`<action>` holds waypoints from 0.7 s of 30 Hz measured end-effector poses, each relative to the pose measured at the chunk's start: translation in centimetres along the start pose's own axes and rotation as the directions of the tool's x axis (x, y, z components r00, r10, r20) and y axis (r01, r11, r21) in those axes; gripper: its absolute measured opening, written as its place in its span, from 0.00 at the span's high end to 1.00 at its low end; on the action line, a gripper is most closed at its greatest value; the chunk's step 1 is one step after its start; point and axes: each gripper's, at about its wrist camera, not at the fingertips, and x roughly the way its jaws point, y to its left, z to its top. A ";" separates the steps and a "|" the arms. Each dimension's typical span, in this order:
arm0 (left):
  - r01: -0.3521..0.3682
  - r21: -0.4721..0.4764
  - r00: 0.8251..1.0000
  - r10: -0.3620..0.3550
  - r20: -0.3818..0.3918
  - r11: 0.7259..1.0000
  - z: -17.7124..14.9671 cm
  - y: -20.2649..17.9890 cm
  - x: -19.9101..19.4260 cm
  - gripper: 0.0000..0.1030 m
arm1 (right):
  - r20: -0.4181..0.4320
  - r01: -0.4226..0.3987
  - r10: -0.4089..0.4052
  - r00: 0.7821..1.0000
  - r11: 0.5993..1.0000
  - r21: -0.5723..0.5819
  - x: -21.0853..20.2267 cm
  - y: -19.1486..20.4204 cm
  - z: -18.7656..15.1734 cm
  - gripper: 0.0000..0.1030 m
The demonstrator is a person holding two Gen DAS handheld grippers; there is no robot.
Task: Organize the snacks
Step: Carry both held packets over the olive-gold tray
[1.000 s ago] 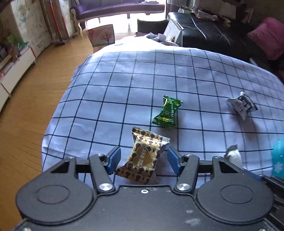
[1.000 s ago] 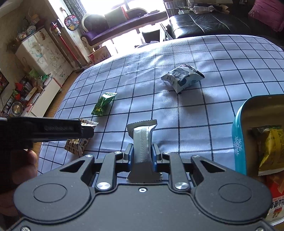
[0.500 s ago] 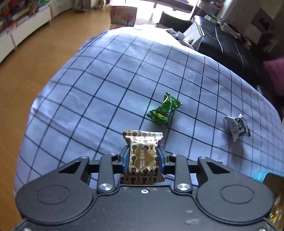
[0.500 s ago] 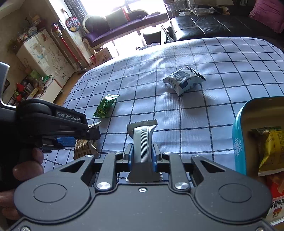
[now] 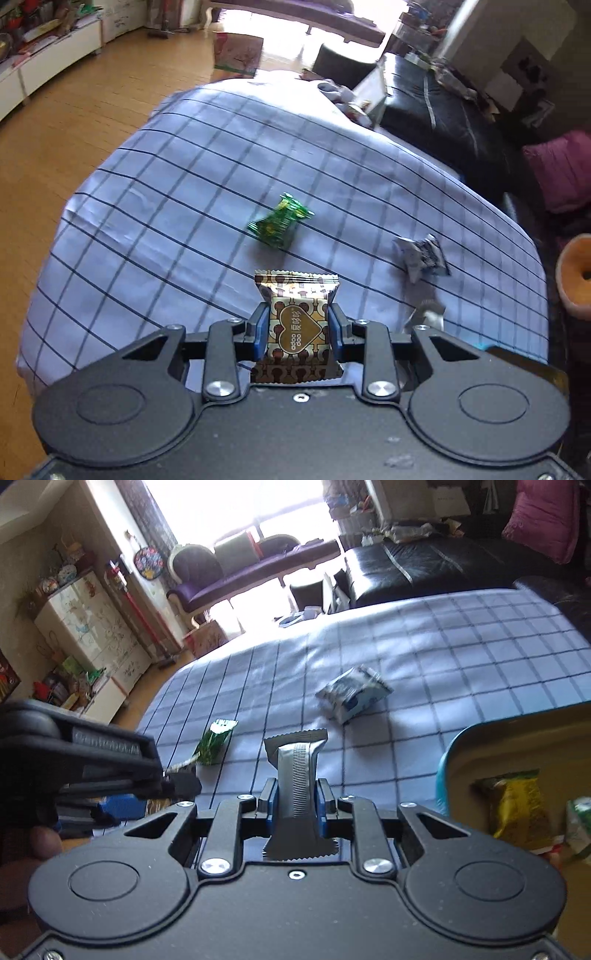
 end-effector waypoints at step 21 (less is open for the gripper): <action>0.217 0.286 0.976 -0.214 -0.043 0.933 -5.6 -10.7 -1.3 0.69 | 0.265 0.306 -0.392 0.881 0.899 0.314 -9.4 -12.1 1.6 0.72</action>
